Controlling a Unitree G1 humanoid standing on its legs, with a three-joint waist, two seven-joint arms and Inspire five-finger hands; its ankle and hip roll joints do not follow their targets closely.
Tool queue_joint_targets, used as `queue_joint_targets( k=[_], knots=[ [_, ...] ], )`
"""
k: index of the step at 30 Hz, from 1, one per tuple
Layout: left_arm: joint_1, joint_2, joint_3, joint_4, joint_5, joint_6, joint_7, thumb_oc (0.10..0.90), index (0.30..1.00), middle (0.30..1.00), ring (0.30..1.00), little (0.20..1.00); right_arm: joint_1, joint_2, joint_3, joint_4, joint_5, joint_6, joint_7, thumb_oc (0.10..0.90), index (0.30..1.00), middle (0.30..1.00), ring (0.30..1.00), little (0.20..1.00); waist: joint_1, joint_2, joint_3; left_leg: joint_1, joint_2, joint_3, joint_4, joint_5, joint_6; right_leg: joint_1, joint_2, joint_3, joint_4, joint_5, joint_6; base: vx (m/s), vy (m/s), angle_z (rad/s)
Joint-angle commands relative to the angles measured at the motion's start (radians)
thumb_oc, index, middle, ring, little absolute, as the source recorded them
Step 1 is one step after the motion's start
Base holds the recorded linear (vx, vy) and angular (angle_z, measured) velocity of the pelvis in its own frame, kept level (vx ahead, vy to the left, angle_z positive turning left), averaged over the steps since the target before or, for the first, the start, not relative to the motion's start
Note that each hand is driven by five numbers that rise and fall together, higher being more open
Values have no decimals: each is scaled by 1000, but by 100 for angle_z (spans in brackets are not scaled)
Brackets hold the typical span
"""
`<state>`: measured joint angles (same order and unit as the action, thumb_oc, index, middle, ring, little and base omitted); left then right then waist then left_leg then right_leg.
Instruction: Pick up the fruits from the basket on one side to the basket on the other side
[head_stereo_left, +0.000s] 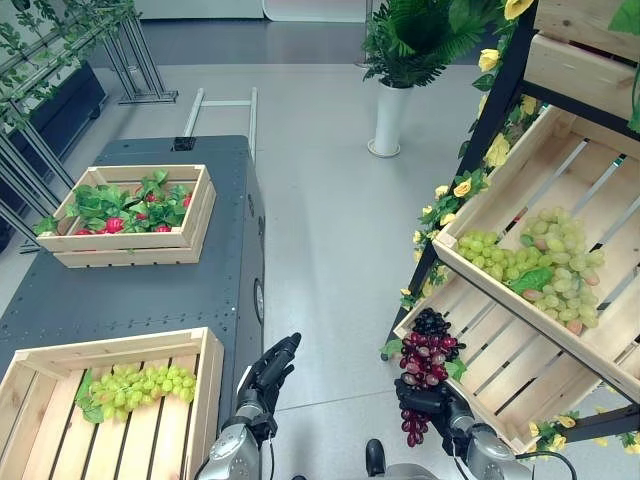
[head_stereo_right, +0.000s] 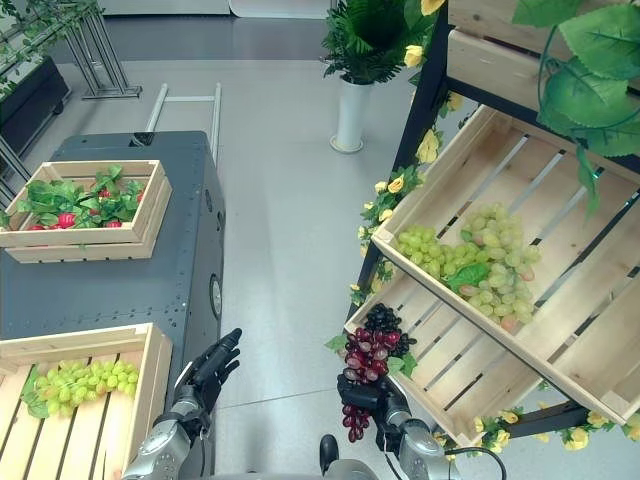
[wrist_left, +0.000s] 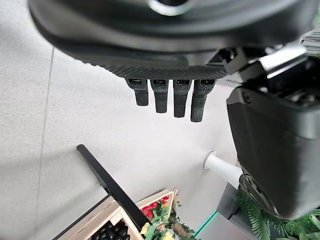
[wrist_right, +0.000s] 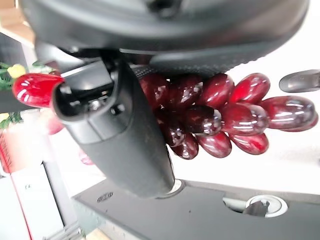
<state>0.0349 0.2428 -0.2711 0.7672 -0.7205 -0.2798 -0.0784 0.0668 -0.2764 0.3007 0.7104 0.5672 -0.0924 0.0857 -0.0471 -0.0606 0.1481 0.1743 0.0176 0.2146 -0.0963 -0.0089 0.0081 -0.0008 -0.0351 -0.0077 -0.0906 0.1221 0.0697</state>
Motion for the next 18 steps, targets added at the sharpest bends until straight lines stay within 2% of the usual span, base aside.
queue_joint_targets(
  k=[1,2,3,5,6,7,8,9,11,13,18],
  knots=[
    [-130,-26,-14,0,2,-110,-39,800,900,900,900,900,-119,-13,-65,-60,-82,-150,-91,400,300,300,300,300,-31,33,44,-50,-47,-26,18,-62,43,48,43,-11,9,-67,-17,-52,-9,-13],
    [-145,-22,-26,-20,-4,-116,-30,800,900,900,900,900,-136,-30,-58,-73,-129,-163,-144,400,300,300,300,300,-33,33,75,-87,-47,-23,44,-63,46,10,41,-13,43,-75,-20,-84,-6,-11],
    [-148,-21,-27,-23,-5,-117,-29,800,900,900,900,900,-139,-33,-57,-74,-133,-164,-149,400,300,300,300,300,-33,33,78,-94,-46,-23,49,-64,46,2,41,-14,49,-76,-21,-217,-3,-7],
    [-205,-10,-57,-59,-22,-136,-5,800,900,900,900,900,-196,-81,-42,-120,-183,-180,-240,400,300,300,300,300,-39,29,168,-205,-45,-21,155,-71,46,-103,38,-25,161,-99,-32,-319,7,-7],
    [-211,-9,-60,-62,-23,-137,-4,800,900,900,900,900,-201,-86,-41,-124,-186,-181,-251,400,300,300,300,300,-39,28,176,-216,-45,-21,167,-73,46,-112,38,-26,171,-101,-33,-325,11,-12],
    [-243,-5,-75,-79,-26,-137,8,800,900,900,900,900,-237,-119,-43,-137,-208,-190,-305,400,300,300,300,300,-42,23,225,-281,-37,-6,255,-88,48,-173,31,-43,247,-116,-40,-231,9,-4],
    [-258,-4,-83,-86,-25,-138,16,800,900,900,900,900,-252,-135,-47,-144,-219,-191,-341,400,300,300,300,300,-45,21,250,-320,-32,-1,313,-103,49,-207,27,-51,294,-129,-44,-219,9,1],
    [-260,-4,-85,-87,-25,-137,18,800,900,900,900,900,-255,-139,-48,-147,-221,-191,-350,400,300,300,300,300,-45,20,255,-329,-32,-1,327,-107,50,-215,26,-53,304,-132,-46,-117,3,7],
    [-276,-3,-100,-99,-31,-128,38,800,900,900,900,900,-273,-167,-70,-164,-205,-190,-406,400,300,300,300,300,-43,9,291,-411,-29,0,437,-146,58,-290,24,-70,406,-167,-55,-87,3,-1],
    [-282,-4,-106,-102,-35,-124,43,800,900,900,900,900,-280,-179,-84,-165,-189,-191,-422,400,300,300,300,300,-41,6,304,-433,-31,-12,479,-179,58,-307,27,-77,446,-197,-54,-35,0,-5],
    [-284,7,-123,-133,-29,-139,36,800,900,900,900,900,-306,-221,-155,-160,-113,-230,-443,400,300,300,300,300,-15,-5,352,-572,-42,-45,651,-238,60,-414,23,-111,602,-252,-74,-84,-24,2]
  ],
)
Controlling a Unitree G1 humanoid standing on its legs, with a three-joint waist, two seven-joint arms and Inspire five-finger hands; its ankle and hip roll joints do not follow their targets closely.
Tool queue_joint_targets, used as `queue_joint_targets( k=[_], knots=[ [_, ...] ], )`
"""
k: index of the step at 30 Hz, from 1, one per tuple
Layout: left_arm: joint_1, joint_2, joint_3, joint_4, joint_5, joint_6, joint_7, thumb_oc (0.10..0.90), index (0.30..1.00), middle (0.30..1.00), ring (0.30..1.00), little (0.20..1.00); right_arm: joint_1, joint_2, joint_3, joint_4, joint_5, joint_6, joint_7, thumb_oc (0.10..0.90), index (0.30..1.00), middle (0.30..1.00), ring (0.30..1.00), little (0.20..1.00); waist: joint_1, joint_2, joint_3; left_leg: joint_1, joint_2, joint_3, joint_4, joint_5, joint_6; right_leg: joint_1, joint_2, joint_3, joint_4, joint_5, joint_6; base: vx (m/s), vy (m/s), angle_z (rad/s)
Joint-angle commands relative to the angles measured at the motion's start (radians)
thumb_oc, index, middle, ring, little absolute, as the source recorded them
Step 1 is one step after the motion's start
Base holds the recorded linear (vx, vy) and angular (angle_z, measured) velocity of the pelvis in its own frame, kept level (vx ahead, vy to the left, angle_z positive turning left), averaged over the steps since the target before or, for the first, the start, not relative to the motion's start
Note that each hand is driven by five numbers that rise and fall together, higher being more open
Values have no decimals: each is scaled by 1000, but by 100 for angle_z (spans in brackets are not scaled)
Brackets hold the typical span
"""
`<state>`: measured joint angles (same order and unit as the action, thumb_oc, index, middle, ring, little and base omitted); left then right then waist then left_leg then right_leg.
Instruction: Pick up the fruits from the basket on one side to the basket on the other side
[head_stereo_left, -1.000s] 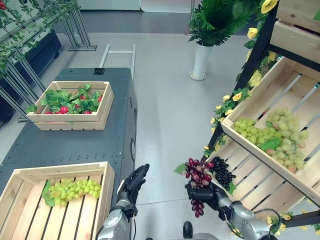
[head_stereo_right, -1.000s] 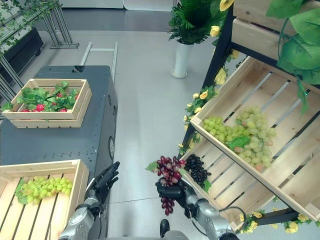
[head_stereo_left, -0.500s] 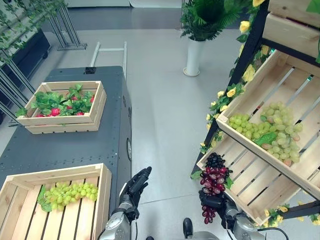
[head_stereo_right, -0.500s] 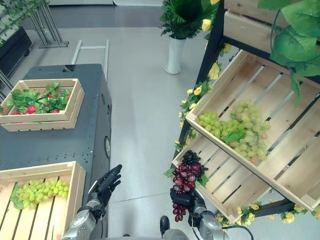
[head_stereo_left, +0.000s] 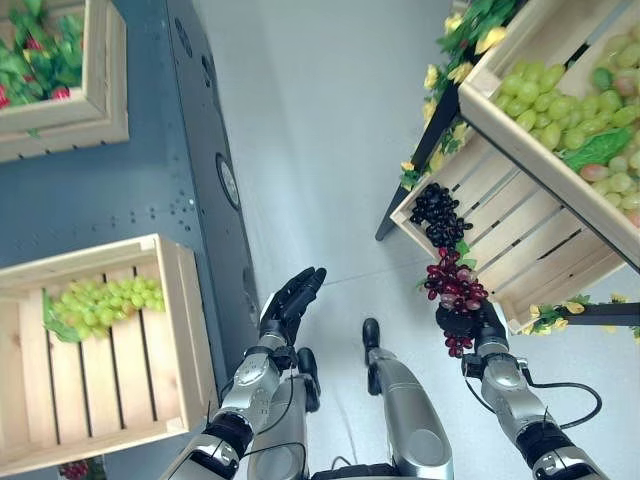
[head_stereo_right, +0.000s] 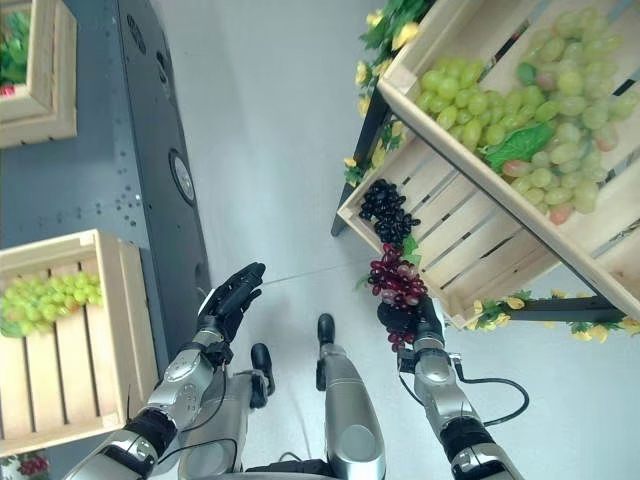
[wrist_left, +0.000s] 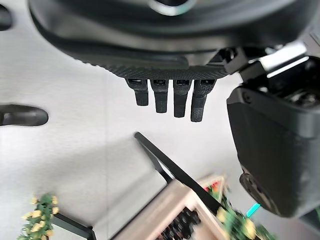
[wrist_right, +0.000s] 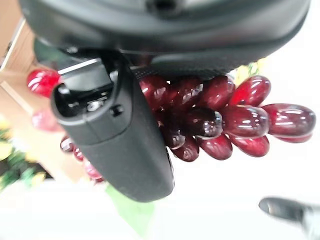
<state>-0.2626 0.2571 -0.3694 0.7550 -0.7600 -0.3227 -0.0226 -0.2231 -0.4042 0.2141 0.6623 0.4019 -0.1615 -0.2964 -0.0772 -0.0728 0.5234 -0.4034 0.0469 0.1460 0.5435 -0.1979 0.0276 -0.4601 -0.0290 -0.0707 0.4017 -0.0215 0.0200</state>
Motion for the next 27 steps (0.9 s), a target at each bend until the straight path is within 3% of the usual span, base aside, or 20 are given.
queue_joint_targets(
  k=[1,6,10,14,19,27],
  knots=[
    [16,-2,-24,-130,16,-95,-18,800,900,900,900,900,-19,-99,-84,-118,68,-168,-63,400,300,300,300,300,20,8,-16,-17,-73,18,42,-59,43,26,15,-52,144,-120,-30,-36,-7,-2],
    [7,15,-15,-134,31,-91,-19,800,900,900,900,900,-53,-121,-133,-137,112,-195,-105,400,300,300,300,300,29,12,-4,-98,-73,-3,155,-96,51,-45,3,-65,263,-162,-49,-12,-11,20],
    [-11,36,-23,-145,42,-102,-17,800,900,900,900,900,-118,-158,-168,-137,77,-201,-159,400,300,300,300,300,32,22,-3,-173,-71,-9,245,-120,54,-111,0,-74,345,-184,-62,-27,1,12],
    [-35,61,-37,-177,53,-105,-2,800,900,900,900,900,-206,-262,-196,-115,33,-180,-210,400,300,300,300,300,36,33,-3,-227,-71,-13,319,-143,57,-164,-8,-79,420,-207,-67,0,0,0],
    [-35,76,-65,-215,39,-102,-16,800,900,900,900,900,-307,-354,-244,-62,69,-182,-237,400,300,300,300,300,44,46,-3,-286,-71,-8,371,-141,63,-219,-12,-83,460,-202,-77,-5,4,2],
    [-17,84,-93,-211,8,-102,-37,800,900,900,900,900,-394,-419,-253,-29,69,-177,-255,400,300,300,300,300,50,55,-3,-277,-76,-16,369,-146,55,-212,-2,-73,465,-211,-68,7,5,-2]
  ],
)
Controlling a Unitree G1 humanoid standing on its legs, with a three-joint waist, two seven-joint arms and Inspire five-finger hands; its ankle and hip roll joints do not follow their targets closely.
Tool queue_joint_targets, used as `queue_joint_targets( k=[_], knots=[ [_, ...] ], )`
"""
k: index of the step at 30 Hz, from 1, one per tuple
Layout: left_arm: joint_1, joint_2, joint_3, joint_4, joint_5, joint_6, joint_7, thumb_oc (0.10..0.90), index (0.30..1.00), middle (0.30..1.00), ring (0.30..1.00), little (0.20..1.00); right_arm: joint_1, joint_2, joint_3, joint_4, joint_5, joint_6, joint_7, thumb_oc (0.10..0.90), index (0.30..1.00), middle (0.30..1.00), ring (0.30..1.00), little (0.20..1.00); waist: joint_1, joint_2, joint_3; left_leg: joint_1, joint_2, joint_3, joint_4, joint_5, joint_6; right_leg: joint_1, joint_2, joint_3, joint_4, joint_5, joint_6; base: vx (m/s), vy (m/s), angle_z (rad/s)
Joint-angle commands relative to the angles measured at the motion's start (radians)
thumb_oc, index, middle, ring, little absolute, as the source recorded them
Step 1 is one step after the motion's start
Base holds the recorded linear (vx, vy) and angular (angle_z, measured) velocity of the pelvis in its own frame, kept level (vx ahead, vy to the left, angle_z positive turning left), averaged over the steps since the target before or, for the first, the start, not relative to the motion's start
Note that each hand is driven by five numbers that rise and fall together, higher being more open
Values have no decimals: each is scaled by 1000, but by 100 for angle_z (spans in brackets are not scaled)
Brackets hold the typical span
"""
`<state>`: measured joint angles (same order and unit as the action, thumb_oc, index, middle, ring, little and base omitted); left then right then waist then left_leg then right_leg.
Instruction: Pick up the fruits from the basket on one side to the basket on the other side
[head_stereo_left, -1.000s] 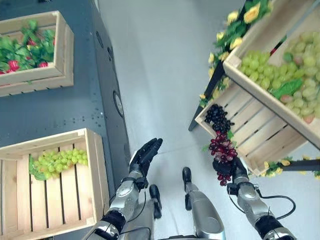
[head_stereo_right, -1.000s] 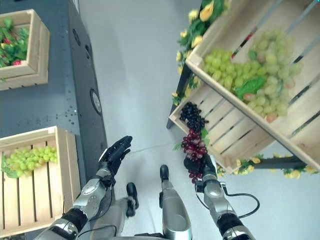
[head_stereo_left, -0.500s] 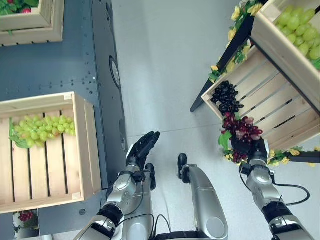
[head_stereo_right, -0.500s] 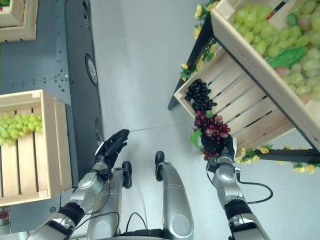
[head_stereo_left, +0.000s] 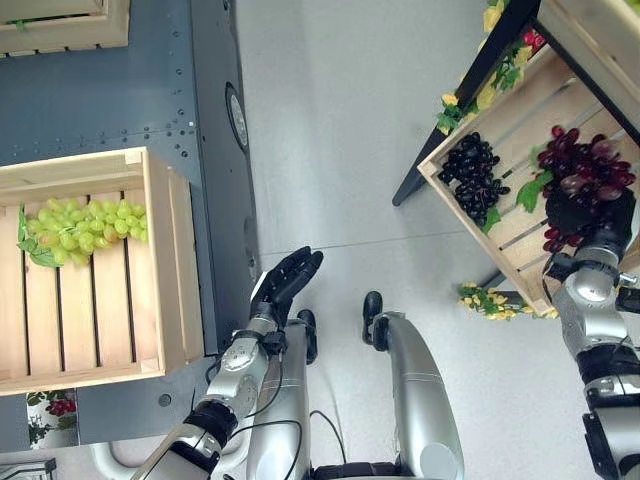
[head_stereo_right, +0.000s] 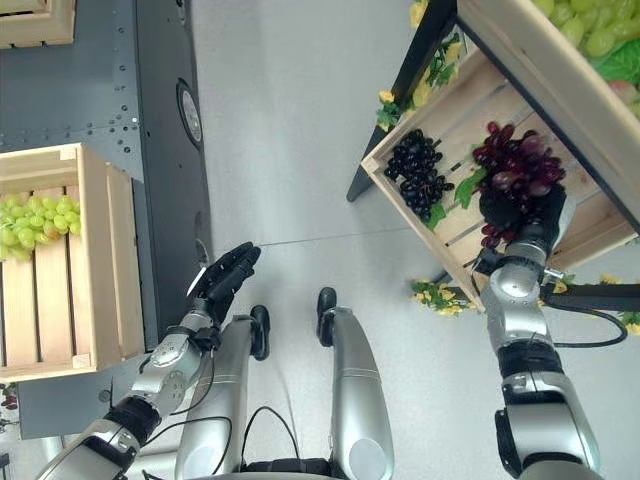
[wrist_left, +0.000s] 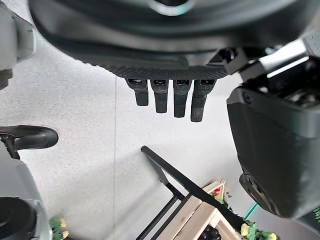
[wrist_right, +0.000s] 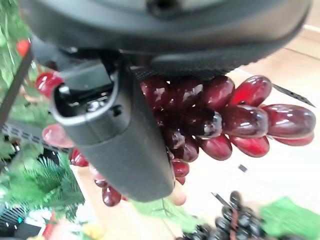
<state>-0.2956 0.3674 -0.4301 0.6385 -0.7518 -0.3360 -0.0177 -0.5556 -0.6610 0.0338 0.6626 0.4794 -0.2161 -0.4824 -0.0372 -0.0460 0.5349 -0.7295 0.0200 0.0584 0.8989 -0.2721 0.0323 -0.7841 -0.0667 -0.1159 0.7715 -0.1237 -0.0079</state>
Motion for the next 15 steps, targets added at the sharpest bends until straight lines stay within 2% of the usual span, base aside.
queue_joint_targets(
  k=[1,4,9,10,15],
  knots=[
    [20,-27,-32,-89,-3,-95,-47,800,900,900,900,900,-68,-172,-70,-22,-13,-113,-71,400,300,300,300,300,11,27,-15,49,-48,71,14,-71,52,113,36,-28,95,-109,-41,5,5,-4],
    [24,-25,-32,-90,-3,-99,-47,800,900,900,900,900,-81,-187,-63,1,-21,-101,-74,400,300,300,300,300,13,26,-15,46,-47,70,20,-69,52,111,37,-29,98,-109,-42,0,-1,-1],
    [20,-16,-37,-96,-8,-97,-49,800,900,900,900,900,-122,-232,-28,72,-26,11,-49,400,300,300,300,300,19,28,-15,31,-44,69,36,-69,50,99,32,-33,110,-109,-45,-11,-5,0],
    [17,-14,-40,-99,-9,-96,-53,800,900,900,900,900,-142,-246,-5,118,-9,54,-18,400,300,300,300,300,21,28,-15,15,-40,73,40,-49,51,86,28,-41,110,-97,-53,-50,-23,0],
    [7,-2,-59,-113,-26,-94,-52,800,900,900,900,900,-201,-273,33,223,25,130,9,400,300,300,300,300,31,33,-15,-5,-39,70,45,-47,54,68,27,-46,110,-92,-55,-18,-10,0]
  ],
)
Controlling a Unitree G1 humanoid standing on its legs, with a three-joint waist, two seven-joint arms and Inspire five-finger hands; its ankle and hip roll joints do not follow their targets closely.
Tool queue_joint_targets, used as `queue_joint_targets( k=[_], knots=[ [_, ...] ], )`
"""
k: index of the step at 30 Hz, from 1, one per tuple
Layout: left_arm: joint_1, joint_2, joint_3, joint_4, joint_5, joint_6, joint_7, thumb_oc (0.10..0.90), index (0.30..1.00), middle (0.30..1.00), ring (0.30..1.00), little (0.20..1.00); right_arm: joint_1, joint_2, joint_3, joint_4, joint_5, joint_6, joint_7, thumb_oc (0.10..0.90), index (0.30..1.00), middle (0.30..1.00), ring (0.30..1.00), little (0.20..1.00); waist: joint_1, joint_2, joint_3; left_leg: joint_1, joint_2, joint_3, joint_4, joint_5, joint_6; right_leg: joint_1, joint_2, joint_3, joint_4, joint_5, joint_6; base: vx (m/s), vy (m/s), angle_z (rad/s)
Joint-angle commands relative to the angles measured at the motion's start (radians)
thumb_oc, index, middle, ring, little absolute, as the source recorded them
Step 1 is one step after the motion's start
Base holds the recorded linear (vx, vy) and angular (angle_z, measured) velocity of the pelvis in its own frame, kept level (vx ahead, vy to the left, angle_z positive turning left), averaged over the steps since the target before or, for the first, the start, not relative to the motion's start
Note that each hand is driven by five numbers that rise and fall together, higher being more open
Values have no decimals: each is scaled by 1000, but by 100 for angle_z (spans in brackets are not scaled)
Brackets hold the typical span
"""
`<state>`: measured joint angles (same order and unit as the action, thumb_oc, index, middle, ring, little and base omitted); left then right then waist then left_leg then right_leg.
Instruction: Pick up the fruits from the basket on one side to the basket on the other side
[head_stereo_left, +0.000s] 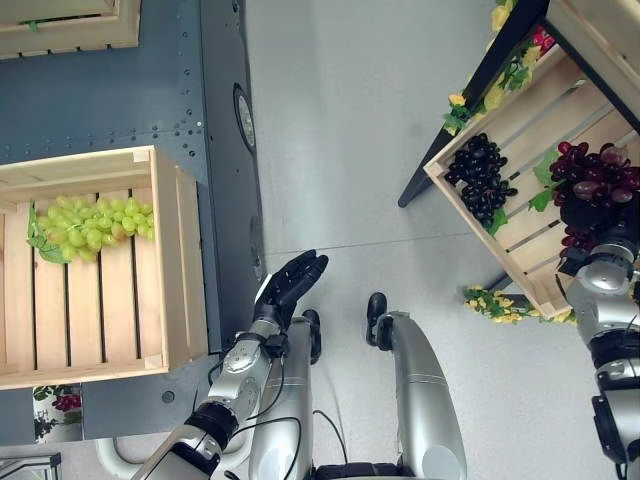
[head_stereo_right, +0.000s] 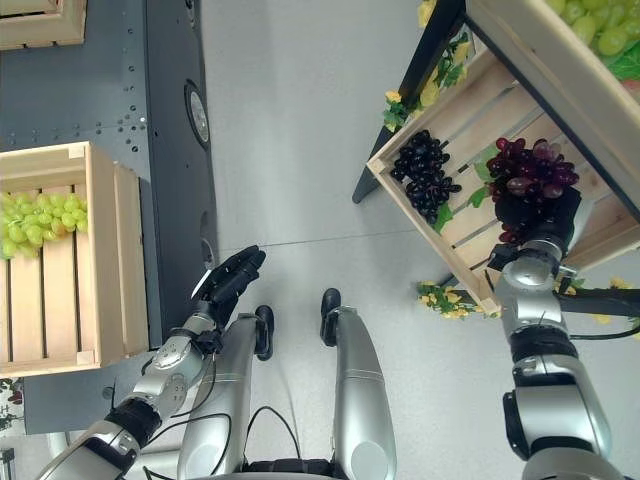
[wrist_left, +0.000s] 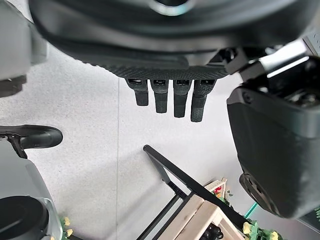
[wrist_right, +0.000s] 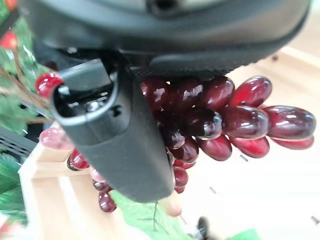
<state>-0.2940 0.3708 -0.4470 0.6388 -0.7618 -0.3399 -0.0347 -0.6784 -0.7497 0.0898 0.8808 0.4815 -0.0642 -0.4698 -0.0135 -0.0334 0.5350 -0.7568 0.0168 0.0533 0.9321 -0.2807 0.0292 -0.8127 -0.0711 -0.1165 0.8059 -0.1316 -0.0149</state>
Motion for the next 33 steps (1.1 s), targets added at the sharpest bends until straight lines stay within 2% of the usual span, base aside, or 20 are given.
queue_joint_targets(
  k=[1,8,9,10,11,13,16,21,24,28,30,33],
  knots=[
    [4,-5,-45,-117,-18,-89,-33,800,900,900,900,900,-85,-188,-19,14,22,-10,-2,400,300,300,300,300,8,21,-15,19,-36,75,11,-38,57,92,31,-45,76,-84,-47,-42,-9,0],
    [-10,1,-71,-136,-35,-97,-24,800,900,900,900,900,-159,-222,30,138,41,127,76,400,300,300,300,300,14,33,-15,-7,-37,74,-3,-36,57,59,32,-40,77,-83,-47,-25,-1,1],
    [-13,5,-73,-144,-36,-96,-18,800,900,900,900,900,-171,-225,47,152,36,159,92,637,655,655,655,655,16,34,-15,-15,-39,71,-6,-32,56,50,33,-39,76,-81,-47,-32,-9,0],
    [-14,7,-73,-149,-37,-94,-15,800,900,900,900,900,-174,-225,55,159,37,171,100,637,655,655,655,655,18,34,-15,-20,-40,71,-7,-31,56,45,34,-38,76,-79,-46,-38,-11,0],
    [-14,9,-72,-155,-37,-92,-12,800,900,900,900,900,-177,-225,64,167,43,196,122,800,900,900,900,900,19,34,-15,-24,-40,70,-9,-29,55,41,36,-37,74,-77,-45,-35,-16,1],
    [-13,17,-68,-158,-38,-90,-15,800,900,900,900,900,-185,-226,82,192,44,240,178,800,900,900,900,900,23,32,-15,-24,-40,69,-22,-25,53,40,38,-37,64,-74,-46,-32,-16,1],
    [-21,27,-65,-160,-33,-83,-12,800,900,900,900,900,-191,-227,109,228,27,271,233,800,900,900,900,900,31,30,-15,-28,-42,65,-36,-20,53,35,38,-40,59,-73,-46,-16,-24,2],
    [-25,41,-60,-170,-15,-89,5,800,900,900,900,900,-202,-219,111,229,28,234,172,800,900,900,900,900,38,32,-15,-24,-48,59,-48,-18,52,37,34,-47,58,-75,-43,-3,-22,3],
    [-21,44,-60,-185,-10,-88,2,800,900,900,900,900,-210,-211,109,216,6,236,140,800,900,900,900,900,39,38,-15,-17,-52,61,-57,-17,53,41,33,-48,53,-74,-42,2,7,7],
    [-15,43,-60,-194,-10,-96,-4,800,900,900,900,900,-223,-216,115,208,-2,240,160,800,900,900,900,900,40,44,-15,-6,-52,65,-70,-15,52,50,30,-47,43,-75,-42,-1,22,2],
    [-15,40,-60,-196,-14,-105,-7,800,900,900,900,900,-226,-215,118,196,3,206,151,800,900,900,900,900,39,43,-15,0,-52,65,-72,-17,51,55,31,-47,41,-77,-42,1,18,0],
    [-14,39,-58,-197,-12,-111,-10,800,900,900,900,900,-216,-210,114,160,-21,195,156,800,900,900,900,900,36,39,-15,6,-50,66,-73,-19,52,60,31,-47,41,-78,-42,0,0,0]
  ],
)
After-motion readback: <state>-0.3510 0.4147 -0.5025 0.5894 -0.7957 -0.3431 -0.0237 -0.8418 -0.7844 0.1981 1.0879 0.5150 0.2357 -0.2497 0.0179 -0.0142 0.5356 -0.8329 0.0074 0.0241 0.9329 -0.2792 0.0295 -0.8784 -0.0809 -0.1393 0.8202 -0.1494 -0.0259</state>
